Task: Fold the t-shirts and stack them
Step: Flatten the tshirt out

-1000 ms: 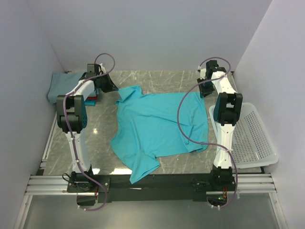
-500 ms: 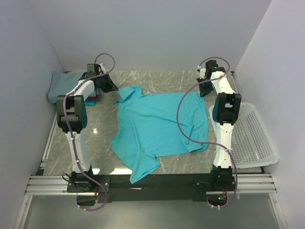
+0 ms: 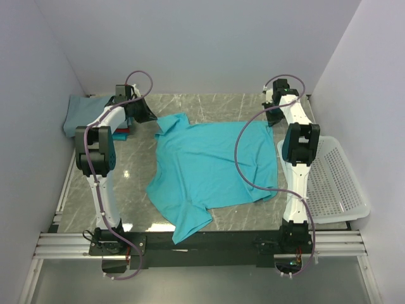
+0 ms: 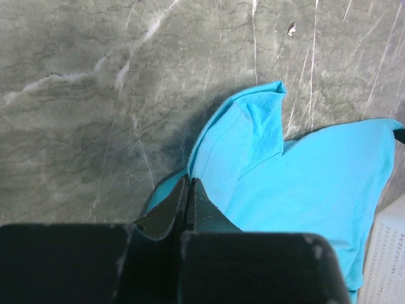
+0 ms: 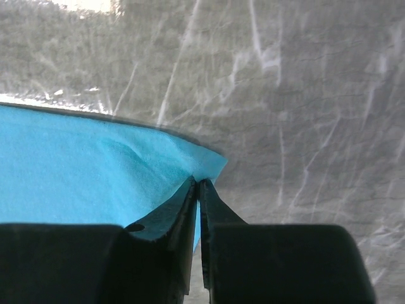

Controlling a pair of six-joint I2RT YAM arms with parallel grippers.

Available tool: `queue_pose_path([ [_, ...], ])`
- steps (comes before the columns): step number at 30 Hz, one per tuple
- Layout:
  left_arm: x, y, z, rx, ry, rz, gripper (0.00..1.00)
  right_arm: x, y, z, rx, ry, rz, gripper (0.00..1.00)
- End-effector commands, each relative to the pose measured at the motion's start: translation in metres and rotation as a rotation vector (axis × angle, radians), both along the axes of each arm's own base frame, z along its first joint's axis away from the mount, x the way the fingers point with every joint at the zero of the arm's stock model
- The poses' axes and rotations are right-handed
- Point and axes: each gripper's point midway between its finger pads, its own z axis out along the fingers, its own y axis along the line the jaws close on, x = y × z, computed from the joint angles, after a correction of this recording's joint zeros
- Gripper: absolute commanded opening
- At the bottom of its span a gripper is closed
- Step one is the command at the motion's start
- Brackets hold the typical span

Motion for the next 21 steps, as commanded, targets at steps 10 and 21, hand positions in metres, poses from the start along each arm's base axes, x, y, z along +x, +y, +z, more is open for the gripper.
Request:
queue_pose_path([
  [10,0.007,-0.001,0.031,-0.007,-0.084,-0.027,0.01,0.03,-0.011,0.061,-0.076,-0.2,0.001,0.18],
  [21,0.007,-0.002,0.032,-0.011,-0.088,-0.029,0.01,0.041,-0.011,0.06,-0.104,-0.228,0.013,0.17],
])
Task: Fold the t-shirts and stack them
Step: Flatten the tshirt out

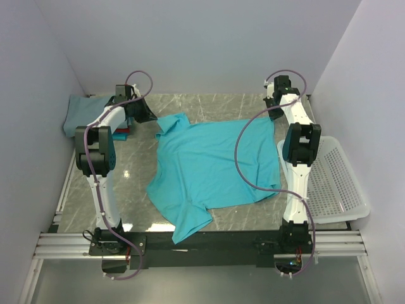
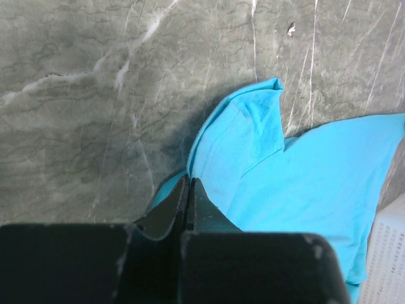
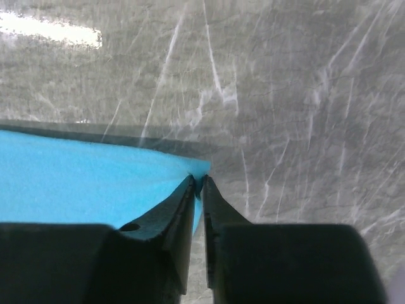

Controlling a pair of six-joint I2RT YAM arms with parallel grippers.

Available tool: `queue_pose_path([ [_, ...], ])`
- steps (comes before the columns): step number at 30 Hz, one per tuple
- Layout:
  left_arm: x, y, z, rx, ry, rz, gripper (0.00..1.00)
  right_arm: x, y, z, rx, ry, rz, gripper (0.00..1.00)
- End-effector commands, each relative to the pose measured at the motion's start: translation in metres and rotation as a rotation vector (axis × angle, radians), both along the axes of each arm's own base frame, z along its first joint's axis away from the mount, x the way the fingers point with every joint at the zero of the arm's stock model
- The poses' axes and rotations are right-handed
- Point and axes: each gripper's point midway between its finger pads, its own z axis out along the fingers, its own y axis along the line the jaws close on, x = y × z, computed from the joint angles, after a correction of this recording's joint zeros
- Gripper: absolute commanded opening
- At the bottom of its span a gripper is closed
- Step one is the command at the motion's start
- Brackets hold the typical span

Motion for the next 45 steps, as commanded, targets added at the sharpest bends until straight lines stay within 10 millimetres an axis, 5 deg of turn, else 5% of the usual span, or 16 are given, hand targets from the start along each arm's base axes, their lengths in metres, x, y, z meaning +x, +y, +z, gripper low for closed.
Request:
queue_pose_path([
  [1,0.007,-0.002,0.032,-0.011,-0.088,-0.029,0.01,0.018,-0.003,0.039,-0.042,-0.115,-0.001,0.22],
  [6,0.007,-0.002,0.033,-0.012,-0.089,-0.031,0.01,0.023,-0.006,0.037,-0.069,-0.13,-0.012,0.48],
  [14,0.008,-0.002,0.034,-0.01,-0.091,-0.032,0.01,0.023,0.002,0.036,-0.021,-0.129,0.005,0.57],
  [41,0.007,-0.002,0.033,-0.014,-0.088,-0.035,0.01,0.002,-0.001,-0.028,-0.014,0.071,0.085,0.4],
  [45,0.008,-0.002,0.032,-0.01,-0.088,-0.035,0.01,0.002,-0.007,-0.031,-0.008,0.072,0.075,0.25],
])
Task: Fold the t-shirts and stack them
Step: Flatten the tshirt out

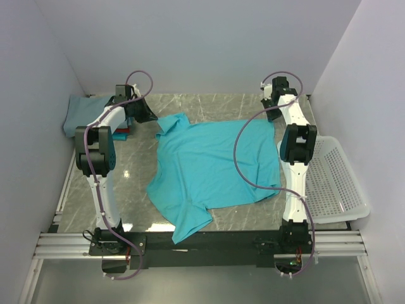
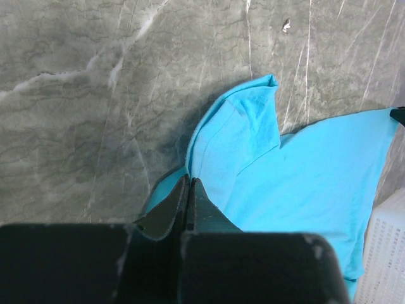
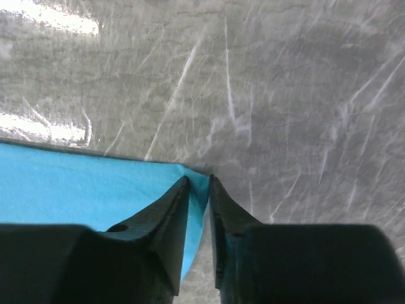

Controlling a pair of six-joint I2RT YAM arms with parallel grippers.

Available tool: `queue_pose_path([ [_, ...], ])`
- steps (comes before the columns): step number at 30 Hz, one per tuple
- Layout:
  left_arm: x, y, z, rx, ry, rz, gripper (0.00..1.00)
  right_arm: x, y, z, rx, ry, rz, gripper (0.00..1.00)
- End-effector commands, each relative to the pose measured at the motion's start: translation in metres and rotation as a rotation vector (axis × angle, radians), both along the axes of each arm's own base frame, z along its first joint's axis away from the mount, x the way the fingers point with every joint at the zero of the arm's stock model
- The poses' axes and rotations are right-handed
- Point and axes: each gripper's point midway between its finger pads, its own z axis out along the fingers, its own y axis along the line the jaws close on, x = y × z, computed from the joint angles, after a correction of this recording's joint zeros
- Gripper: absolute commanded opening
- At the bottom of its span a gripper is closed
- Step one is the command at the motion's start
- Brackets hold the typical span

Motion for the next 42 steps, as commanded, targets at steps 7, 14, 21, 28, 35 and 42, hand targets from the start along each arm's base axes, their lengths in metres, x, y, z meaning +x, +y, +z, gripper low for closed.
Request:
queue_pose_path([
  [7,0.01,0.002,0.032,0.009,-0.089,-0.018,0.01,-0.002,-0.006,0.001,0.015,0.002,0.003,0.03],
  [14,0.016,0.016,0.061,0.088,-0.157,0.025,0.01,0.011,0.015,0.098,0.084,-0.2,0.038,0.0],
  [21,0.014,0.034,0.135,0.192,-0.305,0.076,0.01,-0.034,0.079,0.191,0.146,-0.312,0.17,0.0],
  [28,-0.029,0.04,0.26,0.244,-0.624,0.09,0.01,-0.116,0.131,0.308,0.066,-0.507,0.292,0.0],
  [35,-0.163,0.046,0.459,0.245,-1.146,0.181,0.0,-0.242,0.112,0.482,-0.049,-0.933,0.343,0.0],
  [42,-0.341,0.052,0.593,0.108,-1.538,0.317,0.0,-0.375,0.053,0.574,-0.066,-1.291,0.264,0.0],
])
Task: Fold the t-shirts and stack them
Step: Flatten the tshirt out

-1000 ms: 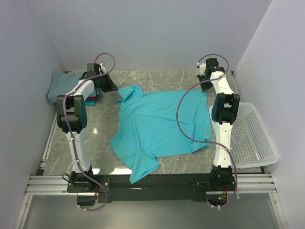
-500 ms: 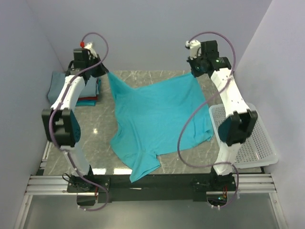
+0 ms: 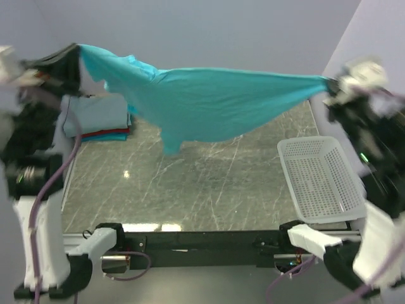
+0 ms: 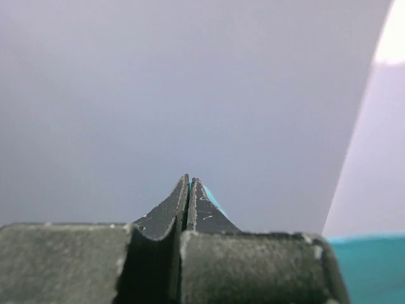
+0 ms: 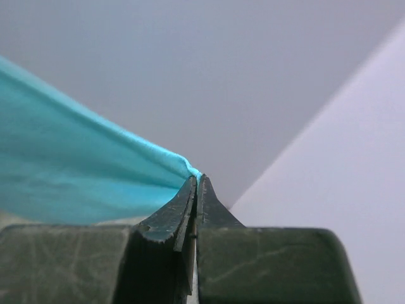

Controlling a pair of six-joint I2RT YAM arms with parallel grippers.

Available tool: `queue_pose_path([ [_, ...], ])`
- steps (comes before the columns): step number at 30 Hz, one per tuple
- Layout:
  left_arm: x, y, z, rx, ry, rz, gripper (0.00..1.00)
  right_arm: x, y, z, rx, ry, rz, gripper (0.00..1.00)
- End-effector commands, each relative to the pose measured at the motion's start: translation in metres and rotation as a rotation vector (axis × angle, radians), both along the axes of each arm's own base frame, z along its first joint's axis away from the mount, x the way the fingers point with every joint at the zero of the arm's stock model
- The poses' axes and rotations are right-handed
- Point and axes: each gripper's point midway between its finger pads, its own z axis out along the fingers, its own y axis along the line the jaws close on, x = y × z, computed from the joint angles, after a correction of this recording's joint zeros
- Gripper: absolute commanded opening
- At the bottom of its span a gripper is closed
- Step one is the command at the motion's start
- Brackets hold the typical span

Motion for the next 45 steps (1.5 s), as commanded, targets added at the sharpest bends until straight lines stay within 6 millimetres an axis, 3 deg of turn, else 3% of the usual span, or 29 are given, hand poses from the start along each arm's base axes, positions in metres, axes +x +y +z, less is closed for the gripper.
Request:
queue_pose_path([
  [1,-0.089,0.006,0.057,-0.082,-0.223,-0.003,0.0,-0.071,-0.033,0.049,0.029,-0.212,-0.071,0.0],
  [4,-0.135,0.008,0.069,-0.12,-0.31,-0.02,0.0,-0.125,-0.048,0.08,0.05,-0.362,-0.107,0.0],
  [8,-0.191,0.014,0.084,-0.151,-0.405,-0.014,0.0,-0.159,-0.062,0.098,0.074,-0.463,-0.163,0.0],
  [10,-0.213,0.016,0.089,-0.166,-0.45,-0.012,0.0,-0.158,-0.064,0.098,0.085,-0.463,-0.174,0.0],
  [12,-0.222,0.016,0.092,-0.166,-0.465,-0.016,0.01,-0.151,-0.063,0.095,0.095,-0.447,-0.173,0.0],
  [14,-0.219,0.016,0.09,-0.161,-0.457,-0.016,0.01,-0.133,-0.057,0.086,0.09,-0.402,-0.154,0.0],
  [17,-0.196,0.016,0.078,-0.145,-0.403,0.001,0.01,-0.099,-0.045,0.067,0.087,-0.314,-0.113,0.0],
  [18,-0.176,0.016,0.065,-0.138,-0.354,0.008,0.01,-0.088,-0.042,0.06,0.096,-0.287,-0.11,0.0],
  [20,-0.157,0.015,0.047,-0.126,-0.306,0.019,0.01,-0.056,-0.029,0.036,0.087,-0.224,-0.065,0.0],
  [21,-0.128,0.014,0.021,-0.118,-0.234,0.026,0.01,-0.045,-0.023,0.026,0.096,-0.199,-0.04,0.0],
  [22,-0.118,0.014,0.007,-0.116,-0.205,0.032,0.0,-0.019,-0.016,-0.005,0.088,-0.12,-0.026,0.0],
  [23,-0.104,0.014,-0.009,-0.112,-0.166,0.037,0.01,-0.006,-0.01,-0.014,0.09,-0.102,-0.009,0.0],
  [24,-0.071,0.014,-0.048,-0.111,-0.076,0.049,0.0,0.006,0.0,-0.029,0.097,-0.065,0.036,0.0],
  [25,-0.06,0.017,-0.067,-0.112,-0.043,0.07,0.0,0.034,0.009,-0.071,0.086,0.035,0.06,0.0],
  [26,-0.043,0.019,-0.089,-0.118,0.006,0.087,0.0,0.047,0.017,-0.084,0.084,0.047,0.092,0.0],
  [27,-0.013,0.021,-0.135,-0.115,0.104,0.107,0.0,0.07,0.031,-0.131,0.082,0.155,0.14,0.0],
  [29,0.02,0.026,-0.176,-0.12,0.174,0.144,0.0,0.098,0.044,-0.163,0.078,0.206,0.186,0.0],
  [31,0.066,0.031,-0.239,-0.12,0.309,0.188,0.0,0.136,0.055,-0.223,0.068,0.343,0.21,0.0],
  [32,0.081,0.034,-0.256,-0.114,0.347,0.206,0.0,0.151,0.059,-0.237,0.064,0.365,0.218,0.0],
  [33,0.11,0.036,-0.296,-0.104,0.452,0.231,0.0,0.177,0.065,-0.275,0.048,0.455,0.224,0.0],
  [35,0.14,0.04,-0.324,-0.099,0.515,0.241,0.0,0.206,0.07,-0.31,0.03,0.527,0.217,0.0],
  [36,0.168,0.041,-0.36,-0.086,0.611,0.245,0.0,0.233,0.076,-0.341,0.015,0.597,0.216,0.0],
  [38,0.198,0.042,-0.374,-0.088,0.652,0.24,0.0,0.258,0.078,-0.377,-0.033,0.687,0.174,0.0],
  [39,0.217,0.053,-0.415,-0.084,0.747,0.264,0.0,0.287,0.082,-0.402,-0.044,0.728,0.156,0.0],
  [40,0.227,0.055,-0.424,-0.074,0.772,0.266,0.0,0.294,0.084,-0.417,-0.057,0.771,0.14,0.0],
  [41,0.238,0.058,-0.422,-0.07,0.772,0.268,0.0,0.305,0.08,-0.429,-0.064,0.794,0.1,0.0],
  [42,0.247,0.059,-0.441,-0.06,0.81,0.27,0.0,0.323,0.082,-0.443,-0.067,0.806,0.088,0.0],
  [44,0.26,0.062,-0.438,-0.031,0.798,0.277,0.0,0.342,0.079,-0.443,-0.065,0.783,0.036,0.0],
  [45,0.267,0.062,-0.447,-0.022,0.815,0.266,0.0,0.347,0.077,-0.457,-0.071,0.798,0.021,0.0],
])
